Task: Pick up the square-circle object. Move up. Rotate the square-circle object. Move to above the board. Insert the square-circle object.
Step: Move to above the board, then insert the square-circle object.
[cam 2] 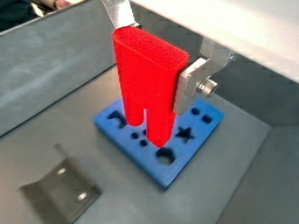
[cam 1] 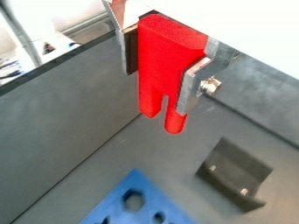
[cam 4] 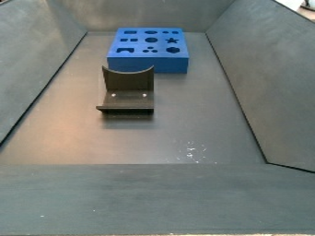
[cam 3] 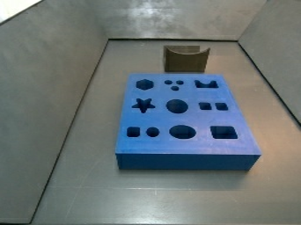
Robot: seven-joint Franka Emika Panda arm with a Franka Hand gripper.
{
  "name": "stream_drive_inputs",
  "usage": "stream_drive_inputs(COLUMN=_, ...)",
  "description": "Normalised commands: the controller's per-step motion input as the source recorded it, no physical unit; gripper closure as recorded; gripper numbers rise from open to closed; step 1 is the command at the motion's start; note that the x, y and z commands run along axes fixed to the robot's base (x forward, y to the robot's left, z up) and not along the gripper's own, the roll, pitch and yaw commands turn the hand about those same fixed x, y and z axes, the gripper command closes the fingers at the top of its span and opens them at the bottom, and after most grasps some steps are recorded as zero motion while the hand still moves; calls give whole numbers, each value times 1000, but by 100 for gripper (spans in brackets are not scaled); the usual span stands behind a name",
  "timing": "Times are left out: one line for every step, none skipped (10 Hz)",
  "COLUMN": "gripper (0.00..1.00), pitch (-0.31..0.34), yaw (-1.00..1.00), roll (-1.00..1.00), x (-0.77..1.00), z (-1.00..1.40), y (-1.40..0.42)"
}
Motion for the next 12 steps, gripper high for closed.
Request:
stream_drive_inputs(gripper=100, pitch=147, yaw=19, roll=51, x=94, z=-84, y=-1000)
stream_drive_inputs(gripper=100, pitch=123, yaw=21, roll=40, x=107, z=-84, y=-1000)
stream_drive_inputs(gripper=100, pitch=107, yaw=10, roll=32, x=137, z=-76, y=-1000)
stream_drive_inputs(gripper=100, pitch=103, yaw=10, roll=33, x=155, z=-72, y=-1000)
stream_drive_inputs(gripper=100, pitch=97, yaw=15, roll=45, x=140, z=-45, y=-668)
stream_drive_inputs(gripper=100, pitch=88, yaw=16, roll=61, x=121, z=-17, y=-386)
stream_drive_inputs(gripper=100, pitch=-19, yaw=-40, roll=-43, x=0, z=-146, y=0)
stream_drive_inputs(gripper=100, pitch=-21, yaw=-40, roll=-30, x=0, z=-169, y=-9)
stream_drive_inputs(gripper=100, pitch=-26, yaw=-60, roll=-9, x=0, z=-217, y=-63)
stream_drive_inputs(gripper=100, pitch=-80, yaw=-86, roll=0, x=0, z=-474, y=-294)
stream_drive_inputs(gripper=100, pitch=-123, yaw=-43, roll=106, x=0, z=-854, y=-554)
stream_drive_inputs(gripper=100, pitch=-107, yaw=-17, roll=113, x=123, z=-951, y=-551)
